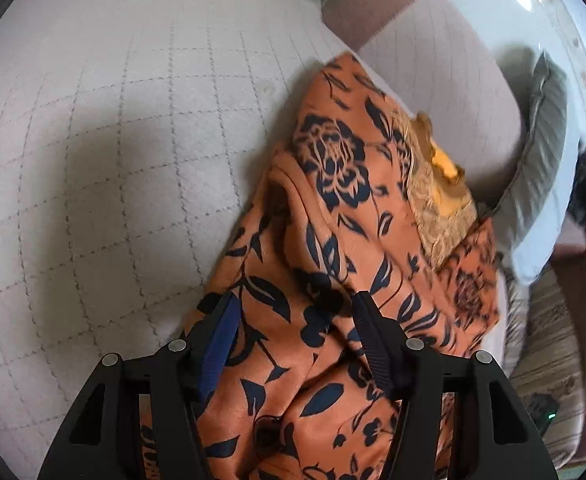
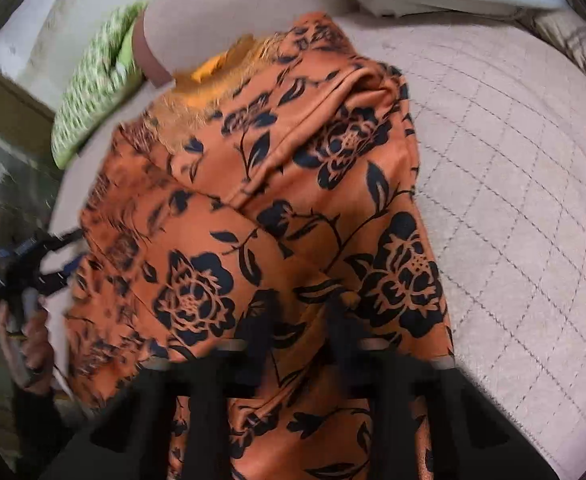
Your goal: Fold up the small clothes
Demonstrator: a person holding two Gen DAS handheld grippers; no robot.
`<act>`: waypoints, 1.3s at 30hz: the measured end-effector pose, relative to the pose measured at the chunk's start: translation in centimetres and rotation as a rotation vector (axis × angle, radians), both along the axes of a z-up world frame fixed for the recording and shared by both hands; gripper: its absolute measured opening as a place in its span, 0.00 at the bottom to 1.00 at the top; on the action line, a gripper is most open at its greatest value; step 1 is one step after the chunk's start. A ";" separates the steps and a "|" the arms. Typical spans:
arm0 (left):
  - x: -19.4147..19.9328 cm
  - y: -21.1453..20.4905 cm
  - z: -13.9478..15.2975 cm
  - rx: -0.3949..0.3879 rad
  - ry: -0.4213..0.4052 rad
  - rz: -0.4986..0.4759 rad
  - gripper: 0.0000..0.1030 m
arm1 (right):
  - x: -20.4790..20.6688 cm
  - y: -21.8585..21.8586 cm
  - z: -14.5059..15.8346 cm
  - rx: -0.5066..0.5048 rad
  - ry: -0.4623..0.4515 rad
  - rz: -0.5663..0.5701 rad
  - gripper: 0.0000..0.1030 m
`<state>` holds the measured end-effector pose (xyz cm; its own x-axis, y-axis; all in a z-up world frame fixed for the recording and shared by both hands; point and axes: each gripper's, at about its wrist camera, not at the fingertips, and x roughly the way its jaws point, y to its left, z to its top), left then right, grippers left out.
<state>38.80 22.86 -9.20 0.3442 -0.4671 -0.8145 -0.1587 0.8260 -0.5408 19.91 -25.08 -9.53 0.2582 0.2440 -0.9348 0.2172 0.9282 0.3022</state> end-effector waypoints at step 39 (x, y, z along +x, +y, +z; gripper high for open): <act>-17.4 -8.3 8.8 0.487 -0.275 -0.056 0.55 | -4.7 2.8 9.4 0.098 -0.355 -0.062 0.73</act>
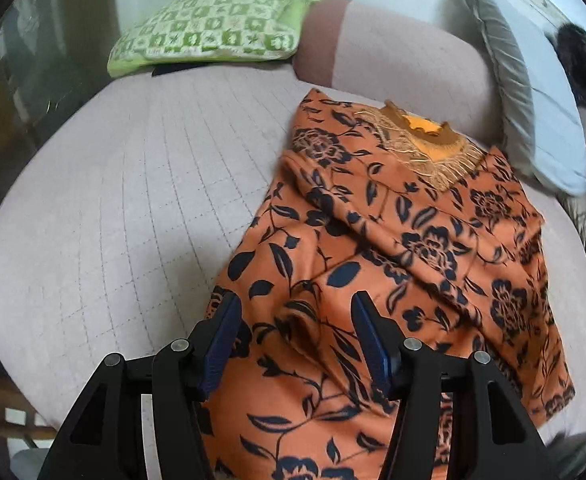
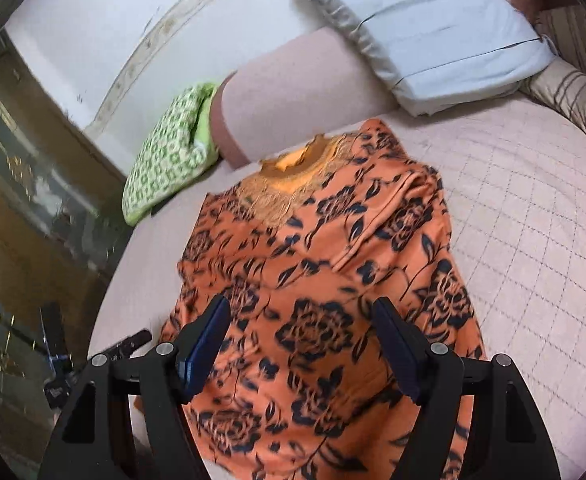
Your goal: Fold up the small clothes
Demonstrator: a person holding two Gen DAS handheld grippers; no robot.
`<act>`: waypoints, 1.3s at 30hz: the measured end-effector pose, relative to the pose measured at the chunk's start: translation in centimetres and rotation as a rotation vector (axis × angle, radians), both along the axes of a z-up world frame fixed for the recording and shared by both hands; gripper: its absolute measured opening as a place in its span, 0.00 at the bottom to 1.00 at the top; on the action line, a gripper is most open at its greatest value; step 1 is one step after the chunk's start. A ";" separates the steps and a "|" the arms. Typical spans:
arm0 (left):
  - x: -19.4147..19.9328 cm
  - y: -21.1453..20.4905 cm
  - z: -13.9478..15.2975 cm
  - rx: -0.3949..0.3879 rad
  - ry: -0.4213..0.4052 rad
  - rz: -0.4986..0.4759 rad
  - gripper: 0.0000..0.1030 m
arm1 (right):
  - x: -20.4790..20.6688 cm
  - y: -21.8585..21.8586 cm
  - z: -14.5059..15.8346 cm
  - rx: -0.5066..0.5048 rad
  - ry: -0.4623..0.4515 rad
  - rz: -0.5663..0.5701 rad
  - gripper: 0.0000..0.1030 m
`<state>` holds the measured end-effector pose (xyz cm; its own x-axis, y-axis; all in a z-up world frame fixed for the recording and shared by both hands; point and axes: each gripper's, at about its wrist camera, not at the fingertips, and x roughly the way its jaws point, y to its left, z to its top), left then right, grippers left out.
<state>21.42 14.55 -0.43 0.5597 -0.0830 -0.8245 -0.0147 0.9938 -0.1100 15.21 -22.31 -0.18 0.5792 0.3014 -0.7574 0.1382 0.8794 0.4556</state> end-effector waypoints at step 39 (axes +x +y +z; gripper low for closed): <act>44.1 1.9 -13.5 -0.232 0.294 -0.129 0.41 | 30.7 -9.9 -13.7 -0.101 0.329 -0.025 0.33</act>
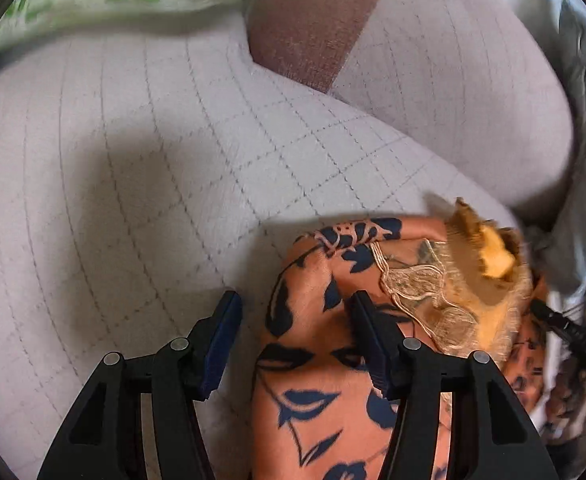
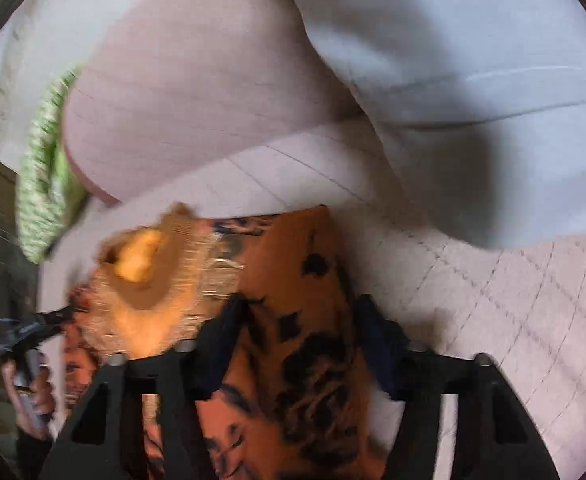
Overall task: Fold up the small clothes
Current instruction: 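Grasp the lace collar with the left tool and lift it over the body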
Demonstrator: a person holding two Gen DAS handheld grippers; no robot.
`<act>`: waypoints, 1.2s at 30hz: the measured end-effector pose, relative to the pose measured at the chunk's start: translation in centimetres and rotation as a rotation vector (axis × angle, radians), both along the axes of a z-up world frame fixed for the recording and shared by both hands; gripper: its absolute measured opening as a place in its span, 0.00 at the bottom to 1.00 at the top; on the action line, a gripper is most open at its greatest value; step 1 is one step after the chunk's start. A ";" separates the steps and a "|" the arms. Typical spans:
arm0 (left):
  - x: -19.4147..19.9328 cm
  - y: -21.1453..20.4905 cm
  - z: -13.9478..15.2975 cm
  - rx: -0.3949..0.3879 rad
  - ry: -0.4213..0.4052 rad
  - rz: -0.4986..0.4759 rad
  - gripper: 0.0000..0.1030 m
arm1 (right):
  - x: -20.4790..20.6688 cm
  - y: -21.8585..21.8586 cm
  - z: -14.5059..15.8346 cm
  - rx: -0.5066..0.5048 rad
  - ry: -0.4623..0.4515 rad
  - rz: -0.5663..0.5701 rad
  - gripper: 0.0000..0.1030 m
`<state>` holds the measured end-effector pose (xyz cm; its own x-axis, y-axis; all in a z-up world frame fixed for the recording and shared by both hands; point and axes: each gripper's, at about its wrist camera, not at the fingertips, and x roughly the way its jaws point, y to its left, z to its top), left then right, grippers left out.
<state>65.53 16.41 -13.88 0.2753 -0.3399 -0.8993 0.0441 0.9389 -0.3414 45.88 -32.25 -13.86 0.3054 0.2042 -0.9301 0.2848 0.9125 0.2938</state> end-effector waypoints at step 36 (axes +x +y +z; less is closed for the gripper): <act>-39.7 9.8 -0.2 -0.209 -0.102 0.199 0.24 | -40.4 4.7 10.4 -0.036 -0.097 -0.214 0.18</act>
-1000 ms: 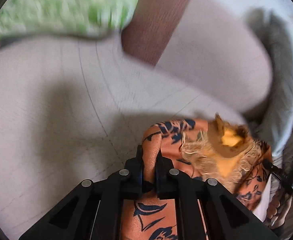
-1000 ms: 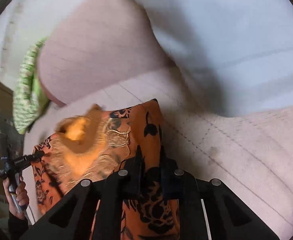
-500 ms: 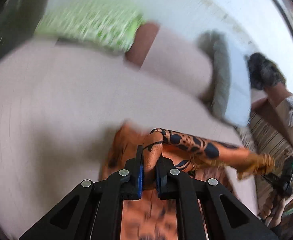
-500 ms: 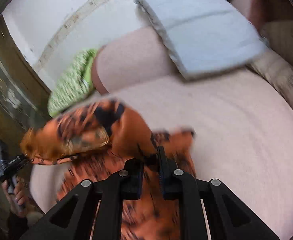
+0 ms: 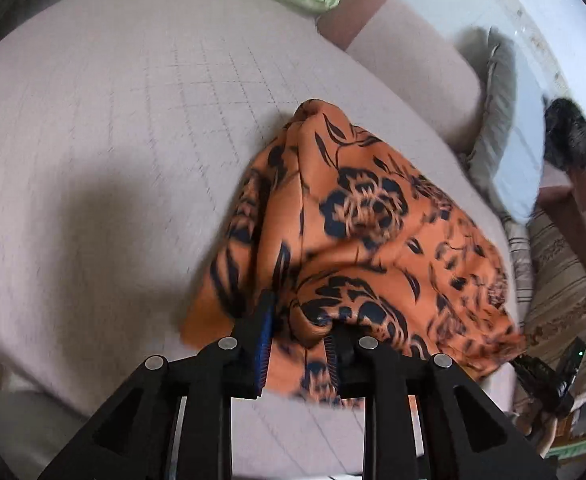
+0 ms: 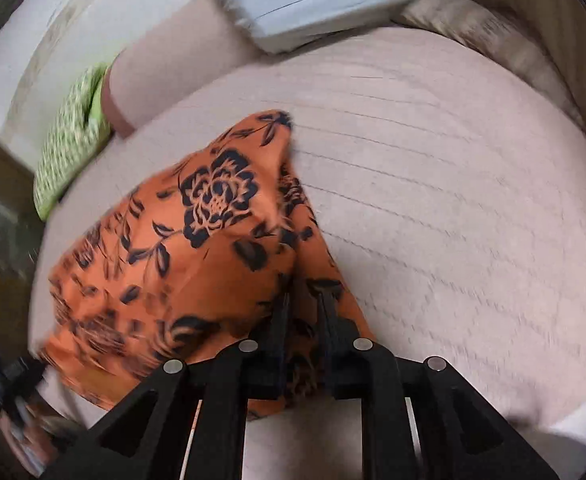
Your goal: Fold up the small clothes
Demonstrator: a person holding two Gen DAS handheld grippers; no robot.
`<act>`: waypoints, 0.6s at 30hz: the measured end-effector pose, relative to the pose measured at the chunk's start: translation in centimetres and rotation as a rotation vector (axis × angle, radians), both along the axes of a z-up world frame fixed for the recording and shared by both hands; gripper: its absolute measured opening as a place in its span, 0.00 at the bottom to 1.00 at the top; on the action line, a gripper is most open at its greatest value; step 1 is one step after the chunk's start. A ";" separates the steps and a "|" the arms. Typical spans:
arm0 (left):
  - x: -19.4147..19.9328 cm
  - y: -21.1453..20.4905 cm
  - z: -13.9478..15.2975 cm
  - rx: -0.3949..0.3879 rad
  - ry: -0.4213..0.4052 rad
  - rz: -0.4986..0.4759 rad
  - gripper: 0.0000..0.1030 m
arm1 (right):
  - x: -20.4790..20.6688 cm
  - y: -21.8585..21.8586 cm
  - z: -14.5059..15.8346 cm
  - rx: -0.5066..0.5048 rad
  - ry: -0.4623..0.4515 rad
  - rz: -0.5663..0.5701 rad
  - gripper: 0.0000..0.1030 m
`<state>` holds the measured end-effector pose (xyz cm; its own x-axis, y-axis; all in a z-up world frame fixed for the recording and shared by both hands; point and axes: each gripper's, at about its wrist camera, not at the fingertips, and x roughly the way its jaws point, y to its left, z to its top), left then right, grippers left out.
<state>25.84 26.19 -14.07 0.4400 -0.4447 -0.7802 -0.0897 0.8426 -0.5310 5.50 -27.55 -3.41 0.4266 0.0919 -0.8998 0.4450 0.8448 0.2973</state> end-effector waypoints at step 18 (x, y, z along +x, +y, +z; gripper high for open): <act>-3.9 2.2 1.5 -0.147 -0.105 0.067 0.48 | -1.6 1.4 0.2 0.229 -0.131 0.017 0.55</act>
<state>21.91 28.39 -12.56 0.5482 -0.5175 -0.6570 -0.0811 0.7490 -0.6576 3.91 -26.11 -3.22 0.5348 0.2945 -0.7920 0.3767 0.7559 0.5355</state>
